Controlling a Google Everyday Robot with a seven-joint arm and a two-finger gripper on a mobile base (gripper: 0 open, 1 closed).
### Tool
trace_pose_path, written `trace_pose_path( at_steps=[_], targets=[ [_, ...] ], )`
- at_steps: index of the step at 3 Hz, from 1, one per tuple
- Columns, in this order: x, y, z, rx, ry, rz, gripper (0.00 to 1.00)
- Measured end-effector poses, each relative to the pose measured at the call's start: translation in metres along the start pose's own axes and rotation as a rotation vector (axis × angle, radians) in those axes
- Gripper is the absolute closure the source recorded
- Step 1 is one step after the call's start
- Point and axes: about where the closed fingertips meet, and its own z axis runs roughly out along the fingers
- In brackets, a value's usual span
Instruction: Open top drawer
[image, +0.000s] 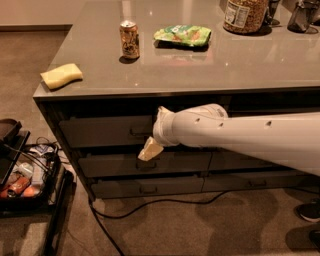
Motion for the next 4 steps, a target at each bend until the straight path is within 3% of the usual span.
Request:
trace_pose_path(
  at_steps=[1, 2, 4],
  targets=[
    [0.006, -0.022, 0.03, -0.052, 0.076, 0.036, 0.0],
    [0.006, -0.021, 0.03, -0.052, 0.075, 0.035, 0.0],
    [0.026, -0.014, 0.047, -0.117, 0.171, 0.071, 0.0]
  ],
)
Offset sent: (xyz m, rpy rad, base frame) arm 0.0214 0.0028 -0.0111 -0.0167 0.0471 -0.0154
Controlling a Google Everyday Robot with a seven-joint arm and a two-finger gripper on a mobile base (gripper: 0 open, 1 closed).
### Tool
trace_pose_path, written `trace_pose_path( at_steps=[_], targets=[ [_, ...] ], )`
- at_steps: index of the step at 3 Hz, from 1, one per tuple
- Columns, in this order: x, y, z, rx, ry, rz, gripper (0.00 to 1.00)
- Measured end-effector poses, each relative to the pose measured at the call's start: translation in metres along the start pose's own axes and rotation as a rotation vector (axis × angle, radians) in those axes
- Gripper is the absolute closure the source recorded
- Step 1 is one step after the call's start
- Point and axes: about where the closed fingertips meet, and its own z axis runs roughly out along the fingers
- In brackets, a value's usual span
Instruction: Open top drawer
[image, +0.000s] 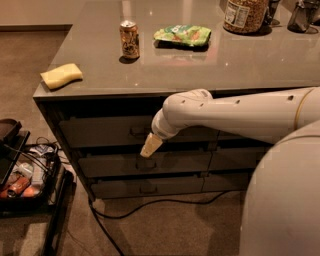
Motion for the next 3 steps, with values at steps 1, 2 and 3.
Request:
trace_pose_path(
  at_steps=[1, 2, 3],
  targets=[
    [-0.004, -0.021, 0.012, 0.006, 0.006, 0.003, 0.0],
    [-0.002, -0.019, 0.013, 0.0, 0.006, 0.006, 0.0],
    [0.016, 0.004, 0.009, -0.007, 0.009, 0.041, 0.0]
  ],
)
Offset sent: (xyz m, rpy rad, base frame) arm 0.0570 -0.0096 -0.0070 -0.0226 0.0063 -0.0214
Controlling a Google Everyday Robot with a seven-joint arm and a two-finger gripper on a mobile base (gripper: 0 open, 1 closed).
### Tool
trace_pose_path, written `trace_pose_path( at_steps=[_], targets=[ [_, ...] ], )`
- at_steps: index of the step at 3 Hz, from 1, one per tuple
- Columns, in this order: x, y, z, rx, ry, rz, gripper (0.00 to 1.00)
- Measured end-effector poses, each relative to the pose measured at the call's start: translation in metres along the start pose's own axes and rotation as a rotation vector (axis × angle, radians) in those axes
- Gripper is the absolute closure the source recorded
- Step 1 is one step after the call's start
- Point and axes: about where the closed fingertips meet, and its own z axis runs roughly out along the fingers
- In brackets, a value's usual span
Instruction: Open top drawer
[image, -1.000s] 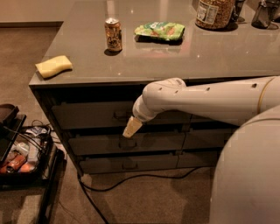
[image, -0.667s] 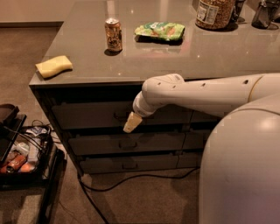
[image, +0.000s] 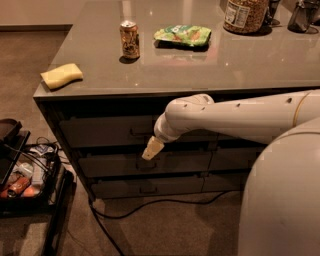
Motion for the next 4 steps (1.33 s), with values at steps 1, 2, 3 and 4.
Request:
trace_pose_path(
  at_steps=[1, 2, 3, 4],
  targets=[
    [0.0, 0.0, 0.0, 0.0, 0.0, 0.0, 0.0],
    [-0.001, -0.027, 0.003, 0.036, 0.009, 0.036, 0.0],
    [-0.001, -0.027, 0.003, 0.036, 0.009, 0.036, 0.0],
    [-0.001, -0.027, 0.003, 0.035, 0.009, 0.036, 0.18]
  ],
)
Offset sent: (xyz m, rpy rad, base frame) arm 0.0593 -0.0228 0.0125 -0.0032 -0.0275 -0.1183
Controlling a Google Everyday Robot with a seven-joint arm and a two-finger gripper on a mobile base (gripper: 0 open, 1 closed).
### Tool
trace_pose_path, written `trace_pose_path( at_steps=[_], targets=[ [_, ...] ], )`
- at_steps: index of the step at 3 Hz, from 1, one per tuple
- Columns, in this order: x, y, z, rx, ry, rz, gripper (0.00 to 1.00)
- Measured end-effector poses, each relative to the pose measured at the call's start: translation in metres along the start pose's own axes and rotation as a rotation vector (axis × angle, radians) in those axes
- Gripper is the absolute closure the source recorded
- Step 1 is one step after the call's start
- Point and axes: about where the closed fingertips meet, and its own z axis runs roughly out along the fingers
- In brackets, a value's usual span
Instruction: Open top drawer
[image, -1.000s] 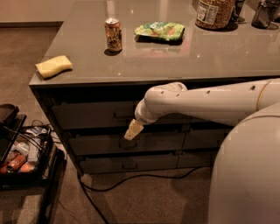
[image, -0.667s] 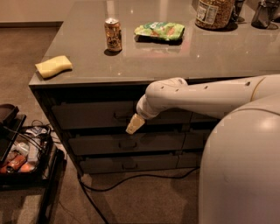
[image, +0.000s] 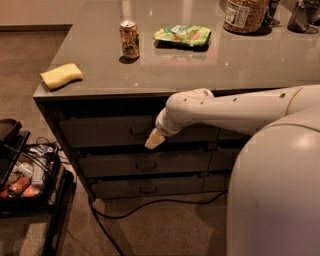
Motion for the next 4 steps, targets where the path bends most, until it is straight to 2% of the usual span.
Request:
trace_pose_path(
  at_steps=[3, 4],
  targets=[
    [0.0, 0.0, 0.0, 0.0, 0.0, 0.0, 0.88],
    [-0.0012, -0.0032, -0.0017, 0.0, 0.0, 0.0, 1.0]
  ],
)
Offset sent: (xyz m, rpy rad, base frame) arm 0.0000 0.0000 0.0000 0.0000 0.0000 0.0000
